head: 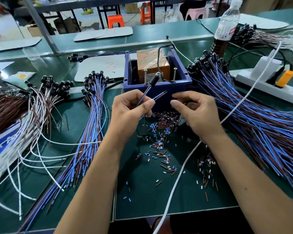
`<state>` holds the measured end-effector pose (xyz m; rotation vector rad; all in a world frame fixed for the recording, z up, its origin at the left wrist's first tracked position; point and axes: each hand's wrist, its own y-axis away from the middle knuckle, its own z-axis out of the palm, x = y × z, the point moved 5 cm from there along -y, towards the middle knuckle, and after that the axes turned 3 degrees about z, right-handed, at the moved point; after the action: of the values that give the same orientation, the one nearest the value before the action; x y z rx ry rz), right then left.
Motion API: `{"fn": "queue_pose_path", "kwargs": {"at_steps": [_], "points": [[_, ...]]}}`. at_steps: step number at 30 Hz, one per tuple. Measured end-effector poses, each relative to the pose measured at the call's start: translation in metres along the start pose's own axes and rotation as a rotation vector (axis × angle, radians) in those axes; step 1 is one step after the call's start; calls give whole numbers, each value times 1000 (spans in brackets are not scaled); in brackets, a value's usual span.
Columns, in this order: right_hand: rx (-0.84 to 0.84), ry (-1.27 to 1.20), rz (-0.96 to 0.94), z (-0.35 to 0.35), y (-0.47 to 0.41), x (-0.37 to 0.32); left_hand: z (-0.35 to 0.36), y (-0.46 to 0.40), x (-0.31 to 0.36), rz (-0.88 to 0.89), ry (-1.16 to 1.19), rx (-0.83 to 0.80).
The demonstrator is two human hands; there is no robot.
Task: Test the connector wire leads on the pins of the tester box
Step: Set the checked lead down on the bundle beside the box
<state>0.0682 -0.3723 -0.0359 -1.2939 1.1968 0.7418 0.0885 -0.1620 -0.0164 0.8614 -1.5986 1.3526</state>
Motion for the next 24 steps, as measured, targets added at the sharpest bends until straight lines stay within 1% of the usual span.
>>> {"fn": "queue_pose_path", "kwargs": {"at_steps": [1,5,11,14,16,18,20,24], "points": [[-21,-2,-27,7,2,-3,6,1,1,9,10,8],[-106,-247,21,28,10,-10,24,8,2,80,6,64],[-80,-427,89,31,13,-14,31,12,3,128,-15,107],[-82,-493,106,30,14,-17,27,17,8,230,-102,249],[-73,-489,85,27,12,-18,22,19,13,330,-235,349],[-60,-445,64,25,11,-18,16,19,16,385,-308,439],[-10,-386,39,22,10,-17,10,19,15,379,-308,519],[140,-215,-70,11,11,-17,3,19,12,288,-266,634]]}}
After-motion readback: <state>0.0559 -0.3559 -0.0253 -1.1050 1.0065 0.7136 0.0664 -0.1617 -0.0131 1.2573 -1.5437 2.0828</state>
